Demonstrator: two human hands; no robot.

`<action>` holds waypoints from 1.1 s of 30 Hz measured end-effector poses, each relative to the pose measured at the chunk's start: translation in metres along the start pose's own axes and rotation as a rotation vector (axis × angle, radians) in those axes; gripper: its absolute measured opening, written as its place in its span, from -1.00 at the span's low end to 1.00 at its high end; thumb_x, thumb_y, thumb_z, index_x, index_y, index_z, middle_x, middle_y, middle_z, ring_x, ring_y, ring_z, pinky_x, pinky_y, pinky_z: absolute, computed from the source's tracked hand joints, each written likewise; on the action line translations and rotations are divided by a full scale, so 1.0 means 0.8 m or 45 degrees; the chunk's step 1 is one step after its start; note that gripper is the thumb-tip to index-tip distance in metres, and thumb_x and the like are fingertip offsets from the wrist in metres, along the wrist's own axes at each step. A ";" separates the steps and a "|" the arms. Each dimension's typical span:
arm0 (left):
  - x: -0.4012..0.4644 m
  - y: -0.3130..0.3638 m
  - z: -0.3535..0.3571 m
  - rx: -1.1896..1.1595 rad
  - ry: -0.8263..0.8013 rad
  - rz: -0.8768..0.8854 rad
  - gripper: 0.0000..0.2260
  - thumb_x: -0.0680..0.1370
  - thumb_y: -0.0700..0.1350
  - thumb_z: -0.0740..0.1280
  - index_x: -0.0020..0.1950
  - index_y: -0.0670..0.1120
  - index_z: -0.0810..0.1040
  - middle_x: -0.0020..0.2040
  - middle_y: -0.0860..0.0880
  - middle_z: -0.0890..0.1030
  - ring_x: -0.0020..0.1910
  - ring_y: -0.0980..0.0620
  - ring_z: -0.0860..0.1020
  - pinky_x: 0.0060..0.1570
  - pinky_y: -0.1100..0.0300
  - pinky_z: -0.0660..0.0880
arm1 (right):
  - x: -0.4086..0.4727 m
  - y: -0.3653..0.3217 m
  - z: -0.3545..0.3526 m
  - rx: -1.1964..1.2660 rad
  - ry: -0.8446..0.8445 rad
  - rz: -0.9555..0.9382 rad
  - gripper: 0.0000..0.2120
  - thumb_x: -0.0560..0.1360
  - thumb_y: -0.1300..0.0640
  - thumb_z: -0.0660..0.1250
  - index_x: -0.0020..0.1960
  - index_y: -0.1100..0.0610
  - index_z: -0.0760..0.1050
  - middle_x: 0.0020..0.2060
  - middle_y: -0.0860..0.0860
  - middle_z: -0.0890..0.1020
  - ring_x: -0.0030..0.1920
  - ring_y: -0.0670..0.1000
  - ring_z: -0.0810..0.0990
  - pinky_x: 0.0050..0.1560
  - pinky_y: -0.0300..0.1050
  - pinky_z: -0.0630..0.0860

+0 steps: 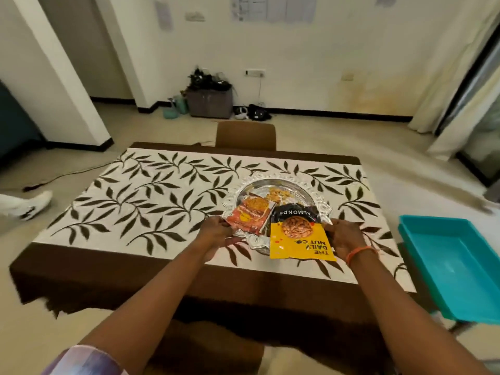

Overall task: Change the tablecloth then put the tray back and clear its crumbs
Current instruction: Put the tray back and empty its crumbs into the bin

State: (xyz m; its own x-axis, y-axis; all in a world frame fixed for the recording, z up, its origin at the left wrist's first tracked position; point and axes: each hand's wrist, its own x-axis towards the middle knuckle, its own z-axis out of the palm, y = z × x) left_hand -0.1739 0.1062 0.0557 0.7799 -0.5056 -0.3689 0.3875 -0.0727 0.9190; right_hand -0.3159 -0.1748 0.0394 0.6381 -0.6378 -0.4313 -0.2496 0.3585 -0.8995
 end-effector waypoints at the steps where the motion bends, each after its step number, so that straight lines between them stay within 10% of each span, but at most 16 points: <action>1: 0.004 0.003 -0.023 0.013 0.015 -0.004 -0.73 0.52 -0.45 0.31 0.21 -0.39 0.45 0.08 -0.26 0.59 -0.03 -0.14 0.61 -0.04 0.00 0.64 | -0.001 0.005 0.024 0.005 -0.003 0.014 -0.82 0.51 0.43 0.25 -0.24 0.26 0.47 -0.58 0.03 0.57 -0.58 -0.03 0.53 -0.55 -0.24 0.44; 13: 0.075 -0.003 -0.191 0.047 0.191 -0.058 -0.74 0.51 -0.43 0.32 0.18 -0.25 0.50 -0.07 -0.10 0.62 -0.13 -0.02 0.63 -0.08 0.05 0.64 | 0.040 0.049 0.208 -0.129 0.015 0.066 -0.89 0.52 0.40 0.27 -0.17 0.31 0.51 -0.47 0.10 0.58 -0.51 0.00 0.56 -0.46 -0.16 0.51; 33: 0.187 0.010 -0.098 -0.168 0.592 -0.075 -0.74 0.52 -0.42 0.31 0.20 -0.28 0.50 0.09 -0.18 0.61 0.00 -0.13 0.60 0.15 -0.12 0.55 | 0.233 -0.035 0.203 -0.238 -0.352 0.069 -0.86 0.51 0.39 0.27 -0.06 0.23 0.58 -0.24 0.19 0.64 -0.29 0.08 0.60 -0.25 -0.06 0.58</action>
State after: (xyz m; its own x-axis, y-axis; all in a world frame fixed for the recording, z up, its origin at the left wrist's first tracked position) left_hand -0.0159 0.0972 -0.0026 0.8801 -0.0639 -0.4704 0.4731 0.0349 0.8803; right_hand -0.0717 -0.1936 -0.0046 0.7872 -0.4030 -0.4668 -0.4017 0.2392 -0.8840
